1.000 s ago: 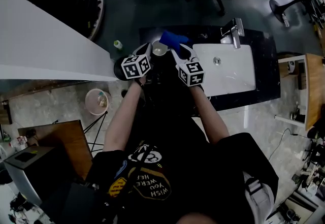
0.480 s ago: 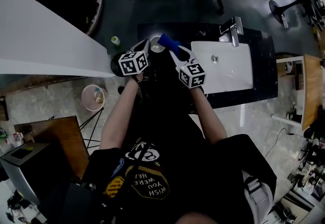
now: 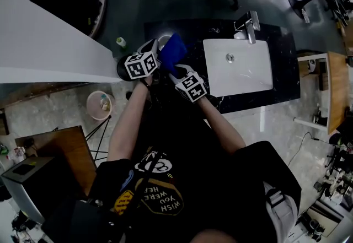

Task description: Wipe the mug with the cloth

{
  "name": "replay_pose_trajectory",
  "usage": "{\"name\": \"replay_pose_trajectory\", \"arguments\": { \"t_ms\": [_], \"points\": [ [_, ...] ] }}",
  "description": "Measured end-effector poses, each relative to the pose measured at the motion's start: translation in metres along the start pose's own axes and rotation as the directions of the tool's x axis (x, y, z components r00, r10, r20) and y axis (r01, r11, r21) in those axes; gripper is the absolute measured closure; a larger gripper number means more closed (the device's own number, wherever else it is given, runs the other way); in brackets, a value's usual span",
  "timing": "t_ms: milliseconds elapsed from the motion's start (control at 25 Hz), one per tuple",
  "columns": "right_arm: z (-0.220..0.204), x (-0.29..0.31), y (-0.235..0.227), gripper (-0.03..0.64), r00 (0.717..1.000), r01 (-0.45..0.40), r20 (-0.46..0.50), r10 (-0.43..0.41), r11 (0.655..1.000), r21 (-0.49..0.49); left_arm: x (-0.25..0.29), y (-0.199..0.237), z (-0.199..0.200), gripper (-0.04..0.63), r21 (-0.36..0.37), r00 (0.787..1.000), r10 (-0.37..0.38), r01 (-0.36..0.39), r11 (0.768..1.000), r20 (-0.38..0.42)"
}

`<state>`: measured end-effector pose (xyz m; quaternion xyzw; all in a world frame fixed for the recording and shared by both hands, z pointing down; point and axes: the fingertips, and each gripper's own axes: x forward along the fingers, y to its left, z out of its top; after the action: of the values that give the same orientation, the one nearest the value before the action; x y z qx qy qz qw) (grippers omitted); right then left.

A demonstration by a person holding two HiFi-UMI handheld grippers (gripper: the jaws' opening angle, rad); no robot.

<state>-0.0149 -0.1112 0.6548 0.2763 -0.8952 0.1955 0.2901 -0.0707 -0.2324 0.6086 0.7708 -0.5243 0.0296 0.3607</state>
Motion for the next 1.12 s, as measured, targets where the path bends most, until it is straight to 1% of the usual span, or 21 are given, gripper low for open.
{"name": "replay_pose_trajectory", "arguments": {
  "t_ms": [40,80,120,160,240,280,320,360,400,440,520,560,680,760,800,880,960,1000,1040,1080,1120],
  "points": [
    [0.002,-0.005,0.002,0.515,1.0,-0.005,0.009,0.005,1.0,-0.013,0.0,0.0,0.0,0.592,0.0,1.0,-0.001,0.001,1.0,-0.001],
    [0.011,-0.014,0.0,0.515,0.999,0.006,0.045,-0.005,1.0,-0.015,-0.001,0.0,0.0,0.592,0.001,1.0,-0.002,0.002,1.0,-0.002],
    [0.026,-0.026,-0.008,0.515,0.994,0.032,0.102,-0.032,0.999,-0.005,-0.001,-0.001,-0.001,0.592,0.002,1.0,-0.003,0.003,1.0,-0.004],
    [0.044,-0.039,-0.019,0.515,0.983,0.072,0.168,-0.074,0.997,0.016,-0.001,-0.001,-0.001,0.592,0.004,1.0,-0.003,0.003,1.0,-0.005],
    [0.076,-0.062,-0.052,0.515,0.942,0.169,0.279,-0.184,0.983,0.078,-0.001,0.0,-0.001,0.592,0.005,1.0,-0.003,0.003,1.0,-0.005],
    [0.086,-0.069,-0.068,0.515,0.921,0.211,0.312,-0.235,0.971,0.111,0.0,-0.001,-0.001,0.592,0.004,1.0,-0.003,0.003,1.0,-0.005],
    [0.091,-0.071,-0.081,0.515,0.907,0.24,0.322,-0.272,0.961,0.137,0.0,-0.001,-0.001,0.592,0.003,1.0,-0.004,0.004,1.0,-0.004],
    [0.089,-0.067,-0.09,0.515,0.907,0.253,0.306,-0.289,0.955,0.153,-0.001,-0.001,0.0,0.592,0.001,1.0,-0.004,0.004,1.0,-0.003],
    [0.082,-0.058,-0.093,0.515,0.92,0.25,0.27,-0.285,0.956,0.155,-0.001,-0.001,0.0,0.592,-0.001,1.0,-0.003,0.003,1.0,-0.003],
    [0.072,-0.047,-0.09,0.515,0.939,0.236,0.222,-0.263,0.961,0.143,-0.001,-0.001,0.0,0.592,-0.003,1.0,-0.002,0.002,1.0,-0.002],
    [0.05,-0.026,-0.067,0.515,0.973,0.176,0.138,-0.187,0.98,0.088,-0.002,-0.001,-0.001,0.592,-0.006,1.0,0.002,-0.002,1.0,0.0],
    [0.042,-0.019,-0.051,0.515,0.983,0.134,0.12,-0.141,0.989,0.064,-0.001,-0.001,-0.001,0.592,-0.007,1.0,0.005,-0.005,1.0,0.002],
    [0.011,-0.009,-0.01,0.515,0.998,0.003,0.066,-0.005,0.999,0.043,0.0,-0.003,-0.002,0.592,-0.001,1.0,0.018,-0.018,1.0,0.01],
    [-0.004,-0.017,0.003,0.515,0.999,-0.033,0.035,0.032,0.999,0.033,-0.001,-0.006,-0.004,0.592,0.004,1.0,0.023,-0.023,1.0,0.01],
    [-0.003,-0.026,0.006,0.515,0.998,-0.041,0.043,0.04,0.999,0.032,-0.001,-0.006,-0.005,0.592,0.006,1.0,0.022,-0.023,1.0,0.008],
    [0.008,-0.05,0.005,0.515,0.996,-0.032,0.083,0.03,0.999,0.02,-0.002,-0.006,-0.005,0.592,0.013,1.0,0.019,-0.019,1.0,0.003],
    [0.018,-0.075,-0.007,0.515,0.993,0.028,0.116,-0.025,0.999,-0.025,-0.006,-0.004,-0.006,0.592,0.022,1.0,0.027,-0.027,0.999,-0.006],
    [0.017,-0.082,-0.016,0.515,0.992,0.073,0.112,-0.066,0.995,-0.063,-0.009,-0.002,-0.007,0.592,0.023,0.999,0.036,-0.035,0.999,-0.007],
    [0.01,-0.085,-0.024,0.515,0.991,0.114,0.084,-0.104,0.987,-0.115,-0.014,0.0,-0.008,0.592,0.021,0.999,0.044,-0.044,0.999,-0.003],
    [-0.002,-0.083,-0.031,0.515,0.991,0.136,0.035,-0.132,0.974,-0.18,-0.02,0.001,-0.009,0.592,0.019,0.999,0.05,-0.05,0.999,0.002],
    [-0.018,-0.078,-0.034,0.515,0.989,0.131,-0.027,-0.142,0.96,-0.247,-0.025,0.001,-0.012,0.592,0.017,0.999,0.052,-0.052,0.998,0.007]
  ]
}}
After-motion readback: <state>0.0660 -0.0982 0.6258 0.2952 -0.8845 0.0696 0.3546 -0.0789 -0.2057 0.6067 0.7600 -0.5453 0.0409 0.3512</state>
